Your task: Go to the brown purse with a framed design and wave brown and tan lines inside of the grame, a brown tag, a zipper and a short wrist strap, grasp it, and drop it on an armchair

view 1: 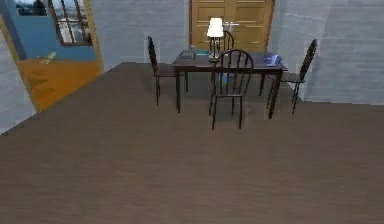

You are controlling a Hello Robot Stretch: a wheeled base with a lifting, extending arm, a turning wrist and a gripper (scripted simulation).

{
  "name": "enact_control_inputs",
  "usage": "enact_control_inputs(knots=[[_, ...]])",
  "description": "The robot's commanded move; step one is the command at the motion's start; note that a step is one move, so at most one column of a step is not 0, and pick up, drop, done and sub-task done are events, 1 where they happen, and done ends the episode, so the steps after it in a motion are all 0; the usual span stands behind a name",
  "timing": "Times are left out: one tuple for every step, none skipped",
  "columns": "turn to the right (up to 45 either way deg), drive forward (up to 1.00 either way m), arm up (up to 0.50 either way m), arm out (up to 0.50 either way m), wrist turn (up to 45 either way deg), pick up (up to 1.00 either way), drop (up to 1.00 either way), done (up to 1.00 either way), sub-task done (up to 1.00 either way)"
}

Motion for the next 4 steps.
enact_control_inputs(knots=[[0.0, 0.55, 0.00, 0.00, 0.0, 0.00, 0.00, 0.00, 0.00], [45.0, 0.00, 0.00, 0.00, 0.0, 0.00, 0.00, 0.00, 0.00], [9.0, 0.00, 0.00, 0.00, 0.0, 0.00, 0.00, 0.00, 0.00], [0.0, 0.45, 0.00, 0.00, 0.0, 0.00, 0.00, 0.00, 0.00]])
